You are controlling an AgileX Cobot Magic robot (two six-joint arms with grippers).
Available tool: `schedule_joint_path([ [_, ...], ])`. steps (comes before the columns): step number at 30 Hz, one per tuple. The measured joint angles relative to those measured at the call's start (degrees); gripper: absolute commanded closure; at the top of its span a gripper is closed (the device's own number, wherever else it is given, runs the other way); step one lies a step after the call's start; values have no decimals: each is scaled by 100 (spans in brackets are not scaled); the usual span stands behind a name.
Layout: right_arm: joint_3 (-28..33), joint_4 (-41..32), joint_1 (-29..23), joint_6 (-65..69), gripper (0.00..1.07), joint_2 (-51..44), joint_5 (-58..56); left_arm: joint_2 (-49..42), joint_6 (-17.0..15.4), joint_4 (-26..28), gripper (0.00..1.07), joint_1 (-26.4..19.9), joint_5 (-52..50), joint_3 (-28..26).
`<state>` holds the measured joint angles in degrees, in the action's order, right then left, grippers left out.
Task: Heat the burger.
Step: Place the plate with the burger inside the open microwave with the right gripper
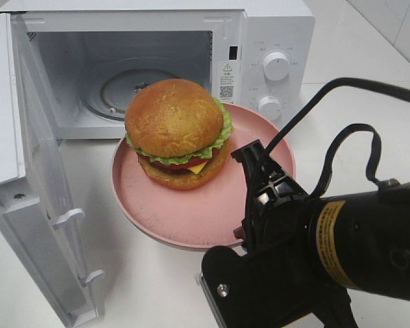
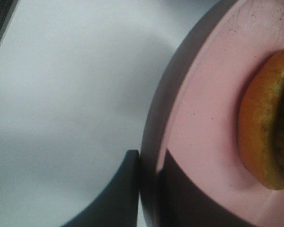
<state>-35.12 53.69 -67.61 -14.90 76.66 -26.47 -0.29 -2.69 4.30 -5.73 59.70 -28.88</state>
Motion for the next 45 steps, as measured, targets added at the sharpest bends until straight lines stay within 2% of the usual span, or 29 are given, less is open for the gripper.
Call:
schedule_joint_path([
  [4,0,-258,321,-401,107,0,183,0,0,0,9,0,0,0],
  [9,0,-917,716,-1415,107,6,269,0,0,0,9,0,0,0],
  [12,0,-1553,1003,-2292,107,6,413,0,0,0,9,0,0,0],
  [16,-11,-2005,1226,-3002,107,6,447,0,0,0,9,0,0,0],
  [18,-115,-2630,1547,-3799,107,6,413,0,0,0,9,0,0,0],
  [21,-149,-2796,1627,-4005,107,6,407,0,0,0,9,0,0,0],
  [23,-189,-3340,1856,-4756,107,6,481,0,0,0,9,0,0,0],
  [26,-189,-3478,1908,-4933,107,6,493,0,0,0,9,0,0,0],
  [29,-189,-3982,2040,-5472,107,6,527,0,0,0,9,0,0,0],
  [38,-241,-4062,2063,-5707,107,103,837,0,0,0,9,0,0,0],
  [43,-441,-4057,2063,-5689,107,447,854,0,0,0,9,0,0,0],
  [45,-710,-4051,2063,-5684,107,733,854,0,0,0,9,0,0,0],
])
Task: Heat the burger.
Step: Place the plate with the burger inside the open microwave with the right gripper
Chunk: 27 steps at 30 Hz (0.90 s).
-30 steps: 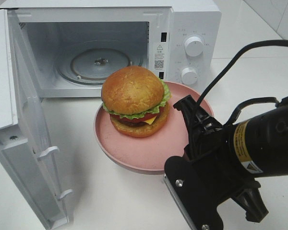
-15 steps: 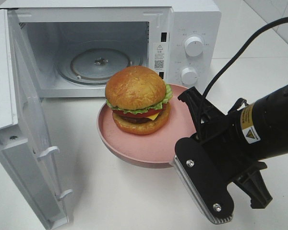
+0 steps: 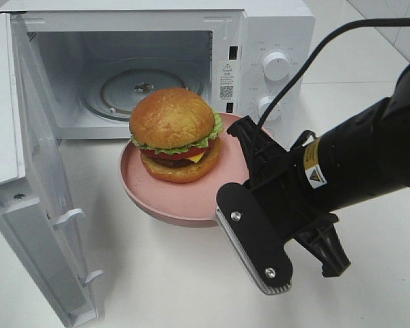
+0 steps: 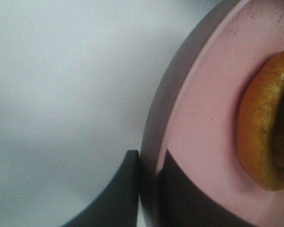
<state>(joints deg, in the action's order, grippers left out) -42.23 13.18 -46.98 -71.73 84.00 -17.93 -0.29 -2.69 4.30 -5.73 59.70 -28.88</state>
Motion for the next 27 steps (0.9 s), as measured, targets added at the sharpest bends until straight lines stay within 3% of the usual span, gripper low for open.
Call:
schedule_joint_path([
  [27,-1662,0,0,132,107,1536,120,0,0,0,9,0,0,0],
])
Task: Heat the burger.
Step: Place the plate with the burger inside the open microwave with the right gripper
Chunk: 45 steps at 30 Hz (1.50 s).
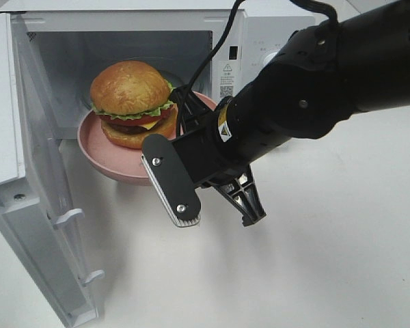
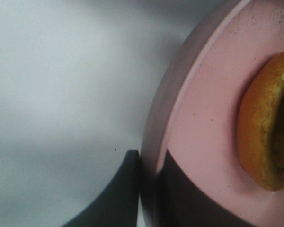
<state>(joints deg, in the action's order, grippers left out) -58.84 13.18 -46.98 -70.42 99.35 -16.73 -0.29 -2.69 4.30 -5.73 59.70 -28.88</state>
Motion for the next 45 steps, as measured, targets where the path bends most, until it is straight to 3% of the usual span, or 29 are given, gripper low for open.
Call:
schedule_joint_path([
  [45,-1558,74,172,481,107,1295,-34,0,0,0,9,0,0,0],
])
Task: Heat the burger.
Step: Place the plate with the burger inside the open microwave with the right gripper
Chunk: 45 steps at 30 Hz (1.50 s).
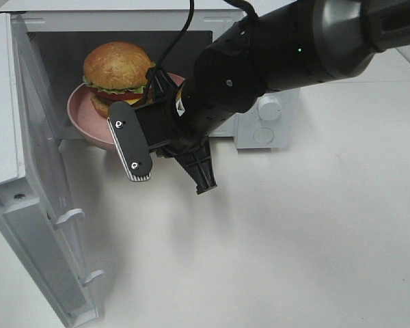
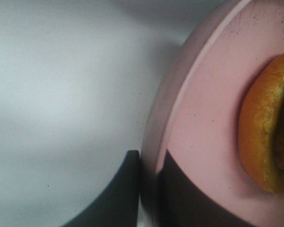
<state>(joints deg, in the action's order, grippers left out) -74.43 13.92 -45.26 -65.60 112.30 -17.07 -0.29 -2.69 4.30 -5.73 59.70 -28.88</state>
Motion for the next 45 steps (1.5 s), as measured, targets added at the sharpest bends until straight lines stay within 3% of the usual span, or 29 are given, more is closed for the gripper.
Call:
schedule_joint_path([
  [15,-527,281,29,590,107,355,-172,0,0,0,9,0,0,0],
  [32,-1788,464,69,1043,107,1175,-693,0,0,0,9,0,0,0],
  [45,-2252,584,149,1203,107,1421,-739,0,0,0,9,0,0,0],
])
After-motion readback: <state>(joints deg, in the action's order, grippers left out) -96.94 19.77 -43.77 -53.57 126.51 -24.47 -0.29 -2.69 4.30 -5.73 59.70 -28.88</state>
